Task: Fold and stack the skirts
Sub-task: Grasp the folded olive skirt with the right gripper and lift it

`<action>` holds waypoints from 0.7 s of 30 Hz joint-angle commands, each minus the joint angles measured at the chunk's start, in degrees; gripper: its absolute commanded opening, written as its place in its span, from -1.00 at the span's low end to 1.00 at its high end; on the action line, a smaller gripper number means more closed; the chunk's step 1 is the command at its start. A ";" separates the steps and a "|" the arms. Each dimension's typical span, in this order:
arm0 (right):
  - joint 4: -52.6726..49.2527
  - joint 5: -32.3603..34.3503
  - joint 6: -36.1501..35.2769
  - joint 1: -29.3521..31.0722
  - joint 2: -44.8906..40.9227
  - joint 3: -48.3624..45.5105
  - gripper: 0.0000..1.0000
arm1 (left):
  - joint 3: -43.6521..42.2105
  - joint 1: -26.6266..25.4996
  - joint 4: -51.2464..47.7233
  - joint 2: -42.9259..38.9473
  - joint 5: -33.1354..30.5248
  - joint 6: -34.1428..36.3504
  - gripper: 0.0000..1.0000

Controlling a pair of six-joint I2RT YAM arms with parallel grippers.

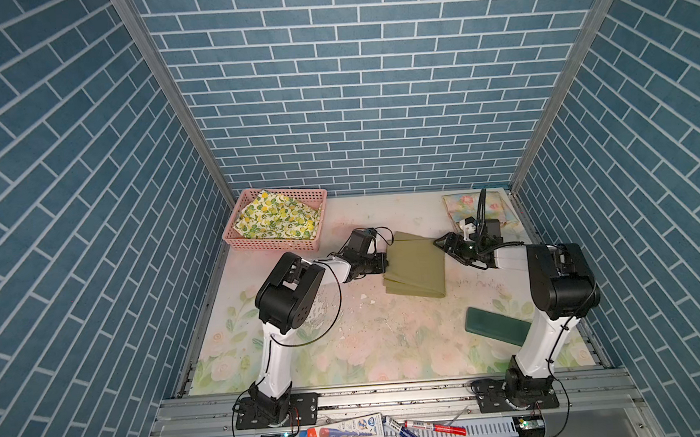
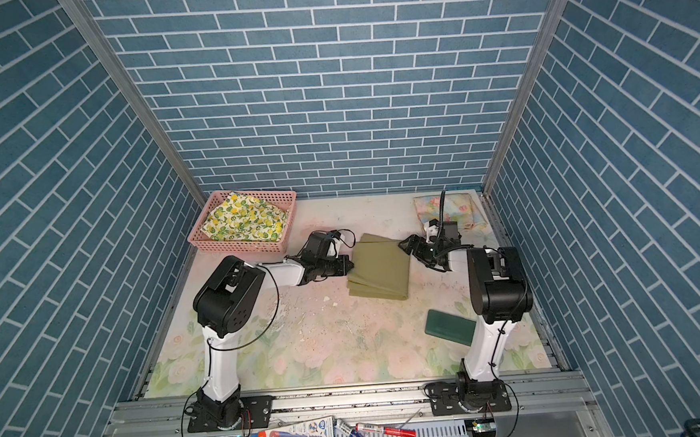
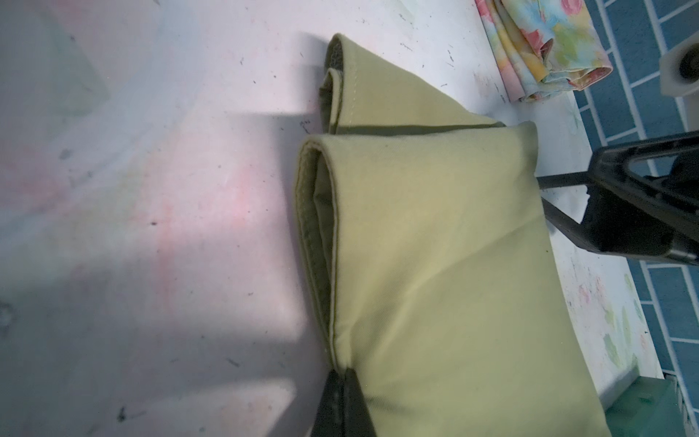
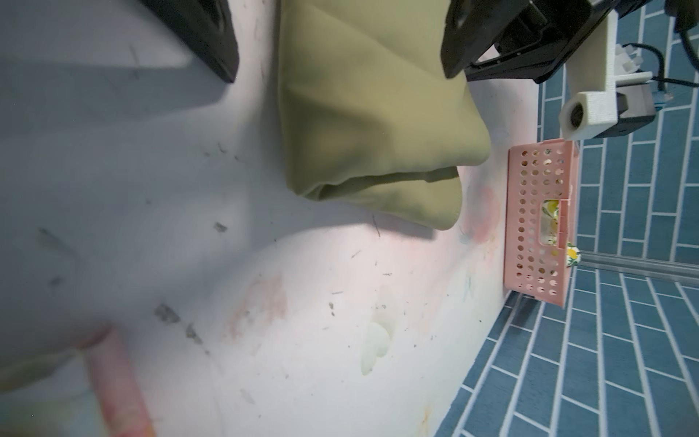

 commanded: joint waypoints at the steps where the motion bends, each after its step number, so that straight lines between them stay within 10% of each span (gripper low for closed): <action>1: -2.06 -0.67 2.52 0.29 6.34 -0.46 0.64 | -0.40 -0.80 -4.93 3.04 -0.81 0.92 -1.00; 21: 0.45 -6.19 -5.20 4.64 12.97 2.09 0.23 | 1.32 -0.58 -5.82 4.05 -0.02 1.24 -1.00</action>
